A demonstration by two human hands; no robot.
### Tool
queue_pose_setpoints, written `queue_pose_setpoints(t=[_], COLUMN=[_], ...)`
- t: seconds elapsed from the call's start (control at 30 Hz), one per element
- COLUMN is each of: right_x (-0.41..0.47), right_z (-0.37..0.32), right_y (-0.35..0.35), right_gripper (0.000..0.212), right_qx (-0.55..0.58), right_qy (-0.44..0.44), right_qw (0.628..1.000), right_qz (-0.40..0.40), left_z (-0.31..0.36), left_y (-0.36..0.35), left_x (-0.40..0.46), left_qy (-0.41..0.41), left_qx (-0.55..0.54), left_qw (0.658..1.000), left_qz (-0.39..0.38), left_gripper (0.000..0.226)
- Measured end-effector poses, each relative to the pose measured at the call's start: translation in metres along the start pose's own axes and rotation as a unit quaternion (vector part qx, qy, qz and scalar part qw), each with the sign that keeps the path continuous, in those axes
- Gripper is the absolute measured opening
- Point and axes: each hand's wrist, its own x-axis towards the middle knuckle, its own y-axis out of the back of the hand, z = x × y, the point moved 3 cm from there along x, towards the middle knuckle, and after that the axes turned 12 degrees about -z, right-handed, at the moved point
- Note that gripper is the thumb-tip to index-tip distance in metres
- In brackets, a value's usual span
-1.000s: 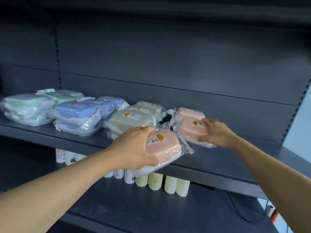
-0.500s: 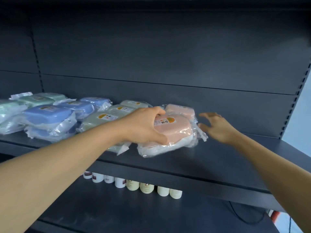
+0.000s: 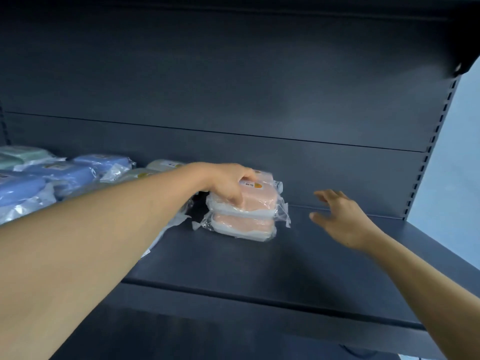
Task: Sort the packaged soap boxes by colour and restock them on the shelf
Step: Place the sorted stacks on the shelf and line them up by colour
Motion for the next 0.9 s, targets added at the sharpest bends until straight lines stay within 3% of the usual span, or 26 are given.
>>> queue_pose_setpoints(t=[0.07, 0.2, 0.5, 0.73, 0.9], right_x=[-0.002, -0.01, -0.05, -0.111, -0.163], right_z=[-0.002, -0.015, -0.093, -0.173, -0.228], right_y=[0.0, -0.004, -0.017, -0.049, -0.1], right_gripper=[0.055, 0.057, 0.056, 0.056, 0.052], right_qx=[-0.003, -0.011, -0.014, -0.046, -0.037], right_qy=[0.002, 0.006, 0.032, 0.03, 0.03], right_qw=[1.0, 1.0, 0.999, 0.998, 0.998], right_qz=[0.002, 0.004, 0.008, -0.015, -0.033], left_z=[-0.001, -0.005, -0.018, -0.04, -0.089], left_y=[-0.006, -0.015, -0.02, -0.054, -0.105], left_x=[0.003, -0.002, -0.089, -0.185, -0.25], left_qy=[0.004, 0.017, -0.013, -0.072, -0.057], left_qx=[0.026, 0.104, 0.024, -0.064, -0.071], left_qw=[1.0, 0.992, 0.986, 0.985, 0.993], left_qz=[-0.001, 0.073, 0.167, 0.146, 0.068], left_gripper=[0.074, 0.079, 0.059, 0.048, 0.042])
